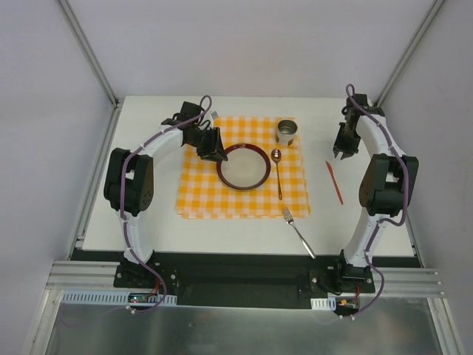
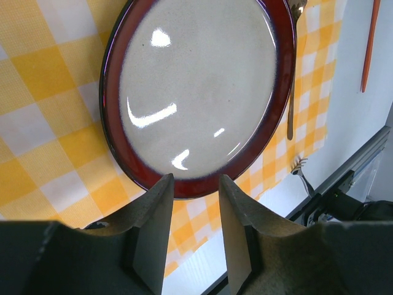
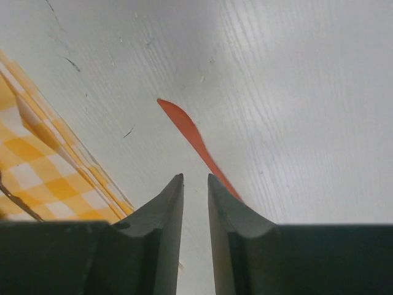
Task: Set the dinner table for one person
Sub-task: Pick up the knife at the center of the board.
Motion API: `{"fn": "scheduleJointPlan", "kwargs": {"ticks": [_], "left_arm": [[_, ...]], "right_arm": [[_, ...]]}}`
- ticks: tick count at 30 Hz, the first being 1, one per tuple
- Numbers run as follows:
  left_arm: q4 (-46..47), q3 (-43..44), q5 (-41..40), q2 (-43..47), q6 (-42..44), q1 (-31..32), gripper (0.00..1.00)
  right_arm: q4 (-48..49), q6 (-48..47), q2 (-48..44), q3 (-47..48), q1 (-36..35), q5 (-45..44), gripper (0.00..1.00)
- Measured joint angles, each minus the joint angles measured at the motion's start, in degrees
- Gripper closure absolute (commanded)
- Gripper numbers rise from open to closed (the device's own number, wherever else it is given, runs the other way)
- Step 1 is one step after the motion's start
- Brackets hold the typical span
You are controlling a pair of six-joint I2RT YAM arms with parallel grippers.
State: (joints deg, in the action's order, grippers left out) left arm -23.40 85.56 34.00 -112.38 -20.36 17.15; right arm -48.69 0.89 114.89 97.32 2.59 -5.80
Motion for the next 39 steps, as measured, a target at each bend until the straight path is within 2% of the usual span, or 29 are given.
{"fn": "scheduleJointPlan", "kwargs": {"ticks": [3, 7, 16, 28, 39], "left_arm": [[0.0, 0.0, 0.0, 0.0, 0.0, 0.0, 0.65], [0.0, 0.0, 0.0, 0.0, 0.0, 0.0, 0.65], [0.0, 0.0, 0.0, 0.0, 0.0, 0.0, 0.66], [0.0, 0.0, 0.0, 0.0, 0.0, 0.0, 0.66], [0.0, 0.0, 0.0, 0.0, 0.0, 0.0, 0.65]], "right_arm": [[0.0, -0.1, -4.1, -1.7, -0.1, -1.5, 0.63], [0.1, -0.2, -6.7, -5.3, -0.2, -2.7, 0.59], [1.5, -0.2, -7.5, -17.4, -1.2, -2.7, 0.59], [4.5, -0.4, -8.6, -23.1, -1.6, -2.7, 0.59], [6.0, -2.1, -8.5, -24.2, -1.6, -2.6, 0.59]]}}
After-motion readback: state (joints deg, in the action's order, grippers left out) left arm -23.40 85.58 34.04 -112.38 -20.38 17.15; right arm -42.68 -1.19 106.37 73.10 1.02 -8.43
